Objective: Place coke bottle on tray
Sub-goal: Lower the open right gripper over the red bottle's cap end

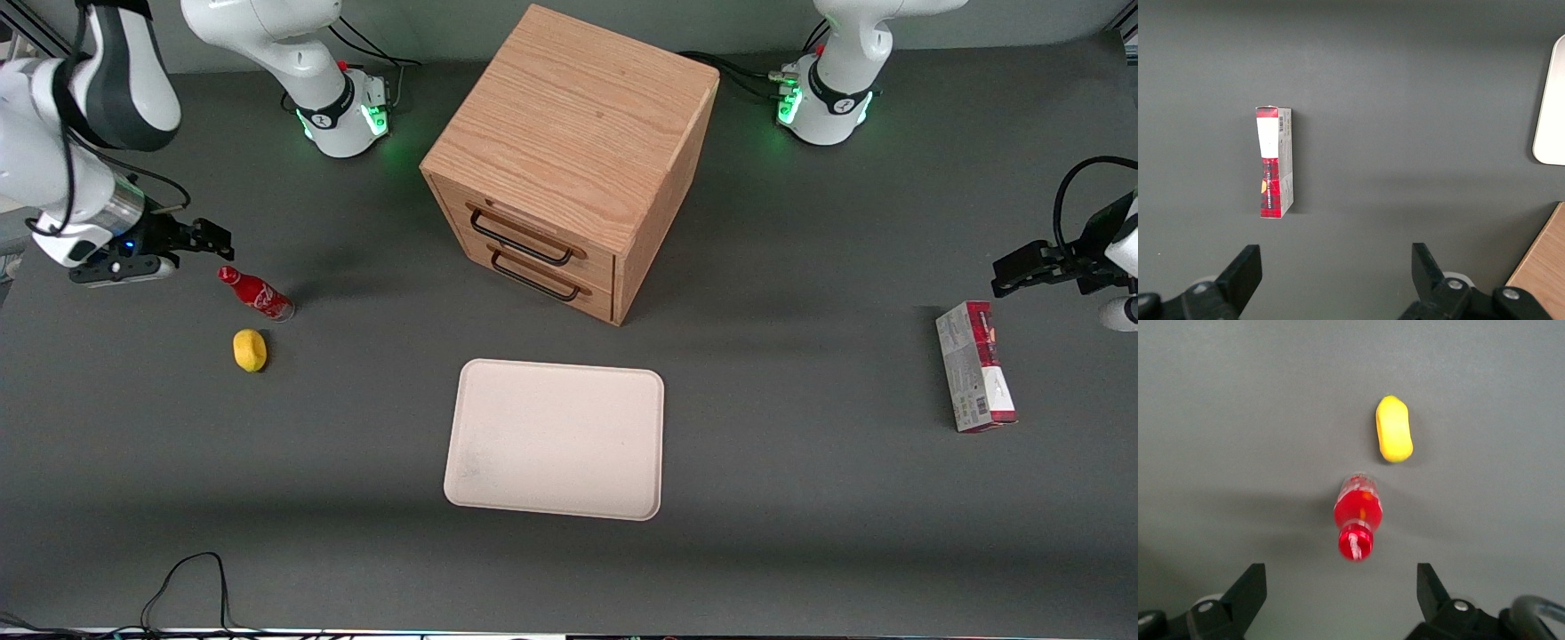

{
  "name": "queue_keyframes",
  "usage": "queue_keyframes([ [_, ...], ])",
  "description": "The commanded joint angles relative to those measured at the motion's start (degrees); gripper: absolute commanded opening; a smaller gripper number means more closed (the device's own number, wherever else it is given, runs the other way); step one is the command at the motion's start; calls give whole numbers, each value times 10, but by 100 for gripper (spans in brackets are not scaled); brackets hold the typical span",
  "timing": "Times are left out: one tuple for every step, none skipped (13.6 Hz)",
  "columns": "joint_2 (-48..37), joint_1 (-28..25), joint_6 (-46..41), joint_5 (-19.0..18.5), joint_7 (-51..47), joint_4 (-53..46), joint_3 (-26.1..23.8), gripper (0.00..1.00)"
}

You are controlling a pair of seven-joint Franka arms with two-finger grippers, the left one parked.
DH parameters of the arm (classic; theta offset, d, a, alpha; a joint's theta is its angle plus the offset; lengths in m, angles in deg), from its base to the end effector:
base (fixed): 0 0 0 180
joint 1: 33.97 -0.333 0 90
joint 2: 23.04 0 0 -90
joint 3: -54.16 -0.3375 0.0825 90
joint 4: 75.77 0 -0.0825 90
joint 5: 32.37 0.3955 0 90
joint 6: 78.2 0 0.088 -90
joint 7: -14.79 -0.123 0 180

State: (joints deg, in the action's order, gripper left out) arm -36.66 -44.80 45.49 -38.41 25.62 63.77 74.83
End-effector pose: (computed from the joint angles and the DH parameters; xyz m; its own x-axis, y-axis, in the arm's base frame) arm 0.4460 -0.0829 0.3818 0.9947 0.0896 -0.0504 0.0893 -0.9960 -0.0083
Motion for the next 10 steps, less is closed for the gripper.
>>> queue_keyframes([
  [38,-5,70,-9,17,23,6,100],
  [44,-5,74,-9,25,23,9,100],
  [44,-5,75,-10,29,25,16,100],
  [44,-5,76,-10,33,29,19,100],
  [43,-5,81,-10,35,34,19,100],
  [44,-5,84,-10,35,36,19,100],
  [43,-5,88,-10,35,40,19,100],
  [43,-5,93,-10,35,43,19,100],
  [43,-5,95,-9,34,45,19,100],
  [43,-5,95,-10,35,46,20,100],
])
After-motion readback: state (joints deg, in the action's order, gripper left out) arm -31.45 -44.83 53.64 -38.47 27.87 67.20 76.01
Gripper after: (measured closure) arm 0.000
